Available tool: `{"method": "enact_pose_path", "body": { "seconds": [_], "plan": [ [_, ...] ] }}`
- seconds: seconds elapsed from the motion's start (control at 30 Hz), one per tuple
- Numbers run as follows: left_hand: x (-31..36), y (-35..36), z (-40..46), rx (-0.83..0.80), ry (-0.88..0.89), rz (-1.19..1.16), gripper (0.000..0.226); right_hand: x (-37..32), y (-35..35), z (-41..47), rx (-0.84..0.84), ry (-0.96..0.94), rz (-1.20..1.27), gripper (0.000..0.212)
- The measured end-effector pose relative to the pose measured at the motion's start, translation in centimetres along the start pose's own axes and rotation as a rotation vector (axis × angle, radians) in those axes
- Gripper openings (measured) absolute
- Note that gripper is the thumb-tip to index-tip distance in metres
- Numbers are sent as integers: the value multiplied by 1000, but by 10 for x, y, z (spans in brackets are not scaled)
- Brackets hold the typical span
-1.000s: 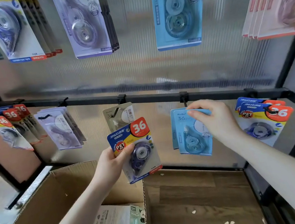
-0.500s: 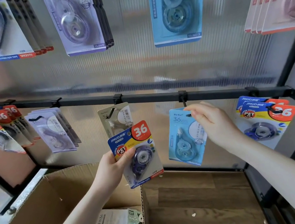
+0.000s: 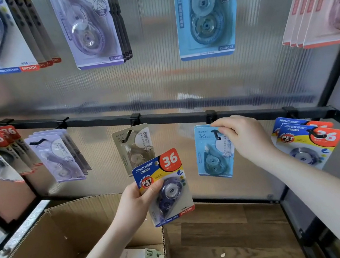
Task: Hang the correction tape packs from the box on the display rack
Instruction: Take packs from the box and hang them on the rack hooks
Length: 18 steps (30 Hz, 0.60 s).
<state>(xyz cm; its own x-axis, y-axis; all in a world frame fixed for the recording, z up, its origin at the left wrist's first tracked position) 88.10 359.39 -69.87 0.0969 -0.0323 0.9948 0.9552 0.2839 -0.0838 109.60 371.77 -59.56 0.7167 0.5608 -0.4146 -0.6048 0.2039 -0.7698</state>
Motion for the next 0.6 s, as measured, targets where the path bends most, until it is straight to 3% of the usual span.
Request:
{"method": "enact_pose_path", "body": {
  "seconds": [0.2,0.37,0.6],
  "plan": [
    [5,2,-3,-8,-5,-17,33,-2,-7,-1,12,19,-136,26],
    [16,11,-12,-43,9,-43,23,1,-34,-23,106,32,-265,30],
    [27,33,-27,-106,31,-107,43,29,-61,-68,95,105,-371,26]
  ]
}}
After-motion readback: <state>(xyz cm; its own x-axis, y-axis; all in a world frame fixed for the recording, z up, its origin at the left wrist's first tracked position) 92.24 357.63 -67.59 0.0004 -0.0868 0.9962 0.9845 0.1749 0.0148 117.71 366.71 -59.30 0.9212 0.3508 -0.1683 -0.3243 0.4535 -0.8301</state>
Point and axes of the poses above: each hand's wrist, its own z-axis towards the middle knuckle, its own y-axis out of the palm, x = y × z, the point moved 9 cm from there along z, towards the middle knuckle, and after that the axes turned 2 degrees about -z, right-handed, at the moved point
